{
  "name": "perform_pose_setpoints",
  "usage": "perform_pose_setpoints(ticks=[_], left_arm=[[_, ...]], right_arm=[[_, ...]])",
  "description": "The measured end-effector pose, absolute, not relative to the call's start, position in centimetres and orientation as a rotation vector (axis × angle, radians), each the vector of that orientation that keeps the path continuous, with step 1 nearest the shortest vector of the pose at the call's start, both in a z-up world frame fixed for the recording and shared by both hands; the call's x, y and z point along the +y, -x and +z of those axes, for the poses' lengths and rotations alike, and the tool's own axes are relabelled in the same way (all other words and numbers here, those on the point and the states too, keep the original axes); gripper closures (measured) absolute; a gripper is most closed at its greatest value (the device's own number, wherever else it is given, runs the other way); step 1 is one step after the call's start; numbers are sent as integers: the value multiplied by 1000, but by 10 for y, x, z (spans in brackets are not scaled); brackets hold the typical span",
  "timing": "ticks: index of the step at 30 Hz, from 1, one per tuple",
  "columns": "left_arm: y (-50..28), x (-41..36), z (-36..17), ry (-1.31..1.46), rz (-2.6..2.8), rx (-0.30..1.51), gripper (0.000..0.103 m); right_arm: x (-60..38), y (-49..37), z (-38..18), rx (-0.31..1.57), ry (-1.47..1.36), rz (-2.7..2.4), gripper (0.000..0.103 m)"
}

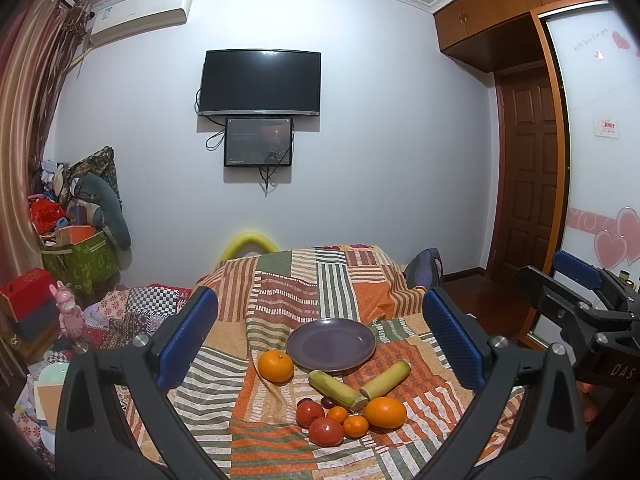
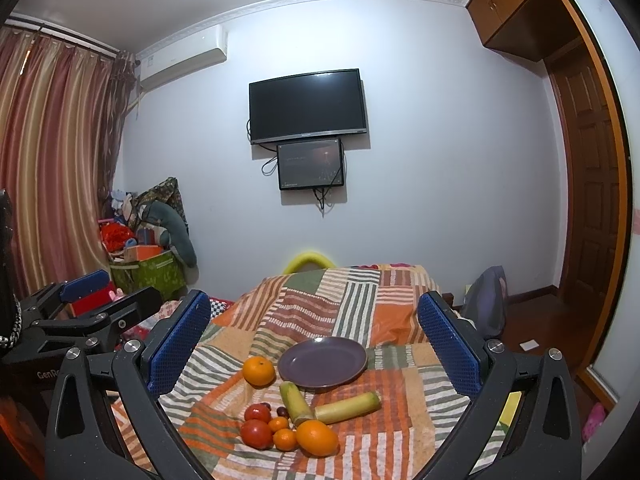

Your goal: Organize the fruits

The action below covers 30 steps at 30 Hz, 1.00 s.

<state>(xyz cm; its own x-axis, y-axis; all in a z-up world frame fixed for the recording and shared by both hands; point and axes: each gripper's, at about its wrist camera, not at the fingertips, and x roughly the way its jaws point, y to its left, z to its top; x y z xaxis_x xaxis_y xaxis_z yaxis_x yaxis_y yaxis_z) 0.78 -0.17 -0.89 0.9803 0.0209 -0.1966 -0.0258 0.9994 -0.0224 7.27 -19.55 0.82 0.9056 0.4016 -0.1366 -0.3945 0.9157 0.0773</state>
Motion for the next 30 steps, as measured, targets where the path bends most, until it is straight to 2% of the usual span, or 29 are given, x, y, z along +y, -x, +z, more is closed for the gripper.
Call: perform_pose_setpoints(ticks=[18,21,22,24,27,30], left_arm=[[-19,-1,-15,15,12,239,0],[-25,1,-19,11,10,257,2],[-27,1,-20,8,8,266,5],[-34,2,-25,-1,0,298,16],[-49,8,-34,-2,-10,356,25],[-61,14,-45,3,-12,406,28]], right_arm=[[-190,-83,-3,195,-2,394,1],[-192,-89,-8,225,-2,398,12],[-193,-93,-10,241,-1,399,17],[-195,-101,-15,279,-1,403,23],[-200,-113,-22,327,-11,408,33],[-200,-123,-30,373,18,415,47]])
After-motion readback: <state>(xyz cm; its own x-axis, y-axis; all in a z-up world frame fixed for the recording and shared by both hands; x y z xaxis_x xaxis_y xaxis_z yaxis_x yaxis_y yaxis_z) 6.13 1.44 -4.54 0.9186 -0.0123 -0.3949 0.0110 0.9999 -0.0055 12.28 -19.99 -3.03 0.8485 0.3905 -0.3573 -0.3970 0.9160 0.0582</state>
